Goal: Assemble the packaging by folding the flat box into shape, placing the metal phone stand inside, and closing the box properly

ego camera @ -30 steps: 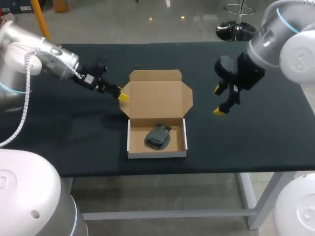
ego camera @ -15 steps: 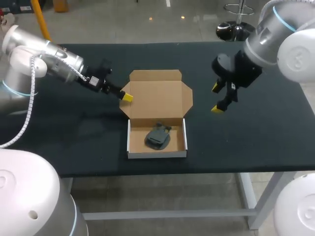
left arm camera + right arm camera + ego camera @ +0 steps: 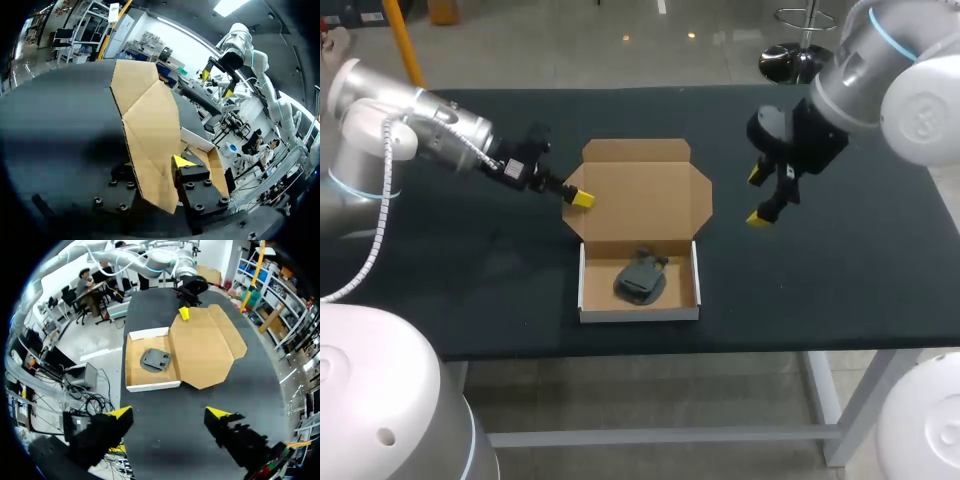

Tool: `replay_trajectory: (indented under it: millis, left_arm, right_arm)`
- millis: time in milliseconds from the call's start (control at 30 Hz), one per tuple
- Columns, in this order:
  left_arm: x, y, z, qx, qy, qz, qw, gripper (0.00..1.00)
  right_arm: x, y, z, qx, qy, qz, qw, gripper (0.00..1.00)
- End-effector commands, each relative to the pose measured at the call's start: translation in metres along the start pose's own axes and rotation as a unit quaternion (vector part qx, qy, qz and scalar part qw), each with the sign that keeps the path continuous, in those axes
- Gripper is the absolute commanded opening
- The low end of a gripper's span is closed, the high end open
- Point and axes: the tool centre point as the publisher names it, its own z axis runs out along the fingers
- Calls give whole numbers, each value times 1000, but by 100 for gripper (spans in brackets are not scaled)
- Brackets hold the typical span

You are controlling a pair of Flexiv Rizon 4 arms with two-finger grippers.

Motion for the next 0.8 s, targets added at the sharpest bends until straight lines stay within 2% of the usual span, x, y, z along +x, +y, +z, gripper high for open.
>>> replay_trajectory:
  millis: [33, 367, 800]
  left_arm:
    - [1, 1, 0, 6, 5, 6, 1000, 29]
    - [5, -2, 1, 14, 9, 17, 1000, 19]
    - [9, -2, 0, 28, 11, 24, 999, 15]
  right_arm:
    - [1, 2, -3, 3, 2, 0, 1000, 100]
    - [3, 7, -1, 6, 5, -5, 1000, 100]
    - [4, 9, -1, 9, 6, -8, 1000, 100]
